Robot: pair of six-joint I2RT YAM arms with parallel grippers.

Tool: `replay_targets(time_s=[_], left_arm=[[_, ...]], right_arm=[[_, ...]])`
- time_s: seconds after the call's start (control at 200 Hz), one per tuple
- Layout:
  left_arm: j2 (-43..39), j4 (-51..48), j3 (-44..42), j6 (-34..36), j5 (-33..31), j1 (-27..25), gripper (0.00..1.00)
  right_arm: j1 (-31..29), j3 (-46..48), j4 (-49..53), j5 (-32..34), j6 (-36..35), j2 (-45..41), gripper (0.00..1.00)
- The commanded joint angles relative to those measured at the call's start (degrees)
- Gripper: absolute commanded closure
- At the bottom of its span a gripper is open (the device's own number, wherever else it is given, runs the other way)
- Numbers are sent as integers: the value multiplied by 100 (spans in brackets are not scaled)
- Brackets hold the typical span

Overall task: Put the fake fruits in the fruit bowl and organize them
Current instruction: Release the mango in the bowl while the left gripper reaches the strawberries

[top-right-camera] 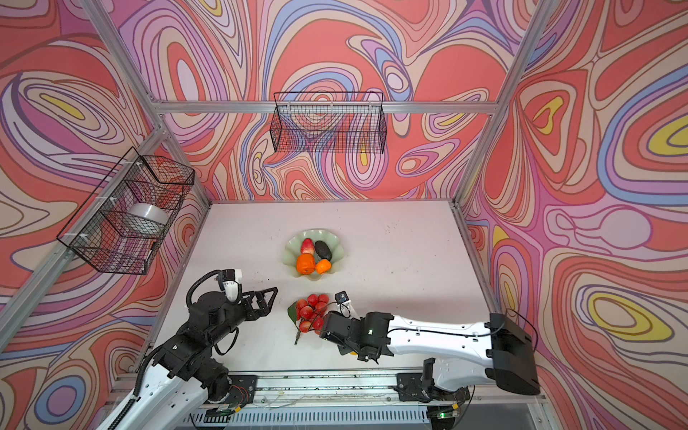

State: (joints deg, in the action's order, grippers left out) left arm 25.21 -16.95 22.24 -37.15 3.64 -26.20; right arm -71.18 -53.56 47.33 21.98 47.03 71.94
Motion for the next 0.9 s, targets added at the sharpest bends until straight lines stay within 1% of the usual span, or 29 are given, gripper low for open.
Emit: replay_targets(time_s=[0.0, 0.06, 0.105, 0.15, 0.195, 0.32, 0.436, 0.506, 0.566, 0.696, 0.896], left_arm=[[-173, -167, -97, -153, 60, 27, 1], [-257, -320, -98, -194, 97, 27, 1], [-333, -395, -128, -235, 144, 27, 2], [-404, -480, -145, -283, 183, 27, 2], [-471, -535, -158, -325, 203, 27, 3], [-554, -672, -181, -390, 341, 27, 4], [-507, -709, -207, -389, 686, 27, 5], [-394, -727, -259, -428, 943, 27, 5], [-280, -700, -289, -451, 1188, 25, 7], [-97, -794, -343, -405, 1445, 15, 10], [-173, -1135, -500, -487, 1261, -172, 15]], right_arm=[[937, -709, 50, 411, -326, 91, 80], [1470, -1042, -383, 238, -732, 311, 81], [1743, -1302, -712, 227, -1135, 531, 81], [1999, -1653, -925, 205, -1512, 919, 81], [2287, -2040, -1045, 135, -1716, 1356, 81], [2879, -2861, -1641, -543, -2270, 2537, 81], [3034, -3723, -1682, -723, -2604, 3683, 81], [3097, -4123, -1734, -883, -2659, 4184, 81], [3147, -4355, -1762, -886, -2687, 4502, 82], [3375, -4732, -1815, -1145, -2676, 5025, 82], [3470, -4862, -1780, -1256, -2682, 5242, 81]])
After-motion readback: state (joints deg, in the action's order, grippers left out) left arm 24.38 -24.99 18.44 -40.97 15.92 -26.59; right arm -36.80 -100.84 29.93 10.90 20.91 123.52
